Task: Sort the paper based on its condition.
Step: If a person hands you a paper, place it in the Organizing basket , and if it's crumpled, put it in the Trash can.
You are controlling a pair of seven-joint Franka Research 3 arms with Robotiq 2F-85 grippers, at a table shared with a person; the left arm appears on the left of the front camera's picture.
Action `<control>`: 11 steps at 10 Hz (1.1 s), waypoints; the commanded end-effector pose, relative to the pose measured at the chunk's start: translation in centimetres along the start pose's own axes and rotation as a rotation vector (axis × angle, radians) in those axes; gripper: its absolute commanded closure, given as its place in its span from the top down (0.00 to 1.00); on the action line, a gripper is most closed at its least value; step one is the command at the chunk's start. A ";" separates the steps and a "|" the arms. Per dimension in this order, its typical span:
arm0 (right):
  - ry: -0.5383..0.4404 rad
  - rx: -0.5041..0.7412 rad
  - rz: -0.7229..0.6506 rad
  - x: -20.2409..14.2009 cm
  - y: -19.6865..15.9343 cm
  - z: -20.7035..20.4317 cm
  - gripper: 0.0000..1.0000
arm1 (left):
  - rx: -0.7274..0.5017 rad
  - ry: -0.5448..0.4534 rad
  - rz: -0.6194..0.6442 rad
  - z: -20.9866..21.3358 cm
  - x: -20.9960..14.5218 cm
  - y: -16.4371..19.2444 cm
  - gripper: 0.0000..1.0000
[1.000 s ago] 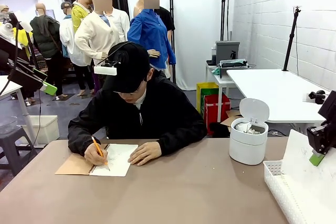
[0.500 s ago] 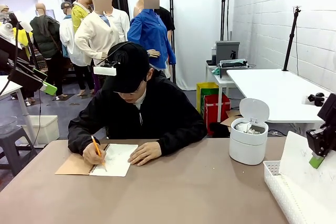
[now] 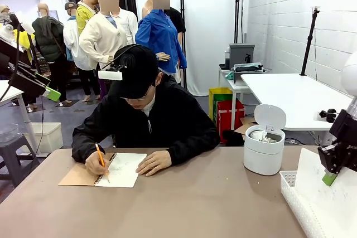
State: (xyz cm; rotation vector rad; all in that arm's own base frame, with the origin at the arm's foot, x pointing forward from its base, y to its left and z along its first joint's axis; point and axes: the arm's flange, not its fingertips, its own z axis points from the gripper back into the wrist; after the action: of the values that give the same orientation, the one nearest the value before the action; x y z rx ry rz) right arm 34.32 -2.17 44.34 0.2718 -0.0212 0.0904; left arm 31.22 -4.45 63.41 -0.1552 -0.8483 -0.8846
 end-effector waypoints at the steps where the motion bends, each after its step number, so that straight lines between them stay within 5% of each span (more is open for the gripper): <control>1: 0.006 0.021 0.003 -1.1 0.1 -1.9 0.00 | 0.012 0.004 0.006 0.0 0.0 0.0 1.00; 10: -0.018 0.003 -0.026 -2.6 -0.8 -6.2 0.00 | 0.012 0.004 0.006 0.0 0.0 0.0 1.00; 11: -0.015 -0.008 -0.034 -2.8 -1.0 -6.3 0.09 | 0.012 0.004 0.006 0.0 0.0 0.0 1.00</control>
State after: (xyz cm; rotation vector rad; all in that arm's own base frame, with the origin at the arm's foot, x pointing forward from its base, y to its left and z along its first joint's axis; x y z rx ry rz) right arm 36.24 -2.26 41.73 0.2786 -0.0175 0.0613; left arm 31.22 -4.45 63.41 -0.1552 -0.8483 -0.8846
